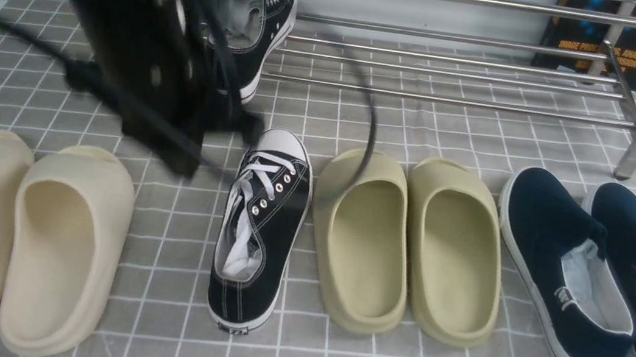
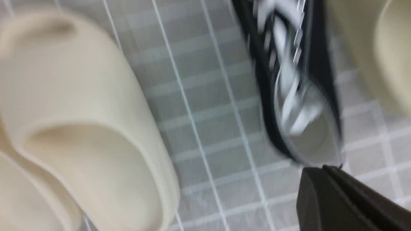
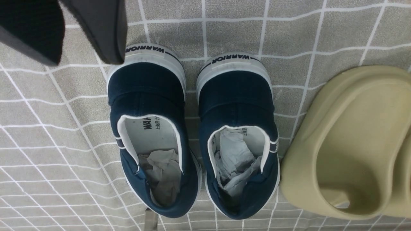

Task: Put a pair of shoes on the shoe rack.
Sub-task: Use the left arm to grab the shoe closest to it

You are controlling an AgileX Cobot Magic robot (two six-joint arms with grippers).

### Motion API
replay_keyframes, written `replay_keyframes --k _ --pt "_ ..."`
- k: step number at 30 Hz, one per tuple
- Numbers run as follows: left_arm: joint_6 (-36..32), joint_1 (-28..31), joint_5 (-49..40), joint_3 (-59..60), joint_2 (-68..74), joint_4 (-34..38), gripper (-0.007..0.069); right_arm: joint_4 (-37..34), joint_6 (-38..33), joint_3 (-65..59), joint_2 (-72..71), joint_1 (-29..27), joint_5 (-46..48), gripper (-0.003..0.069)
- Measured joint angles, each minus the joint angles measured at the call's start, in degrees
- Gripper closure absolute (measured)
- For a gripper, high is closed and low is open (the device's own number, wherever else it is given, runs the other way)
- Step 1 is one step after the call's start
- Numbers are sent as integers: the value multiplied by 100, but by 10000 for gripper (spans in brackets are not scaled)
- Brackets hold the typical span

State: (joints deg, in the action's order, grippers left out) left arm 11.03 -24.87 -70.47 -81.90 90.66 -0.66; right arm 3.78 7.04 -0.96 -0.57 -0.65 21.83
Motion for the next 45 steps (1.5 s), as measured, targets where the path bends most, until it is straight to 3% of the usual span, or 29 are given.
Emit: replay_keyframes --k 5,14,19,23,26,31,37,45 --pt "412 141 881 1289 6 110 638 0 0 0 0 0 0 419" --pt "681 169 1948 1643 6 273 596 0 0 0 0 0 0 419" --pt "693 169 2410 1643 88 453 391 0 0 0 0 0 0 419" --pt "695 169 2456 1643 333 514 288 0 0 0 0 0 0 419" --pt "695 169 2471 1643 618 520 266 0 0 0 0 0 0 419" --pt "695 169 2495 1643 895 520 347 0 0 0 0 0 0 419" --pt "700 169 2526 1599 970 574 630 0 0 0 0 0 0 419" --pt "700 169 1825 777 642 656 638 0 0 0 0 0 0 419"
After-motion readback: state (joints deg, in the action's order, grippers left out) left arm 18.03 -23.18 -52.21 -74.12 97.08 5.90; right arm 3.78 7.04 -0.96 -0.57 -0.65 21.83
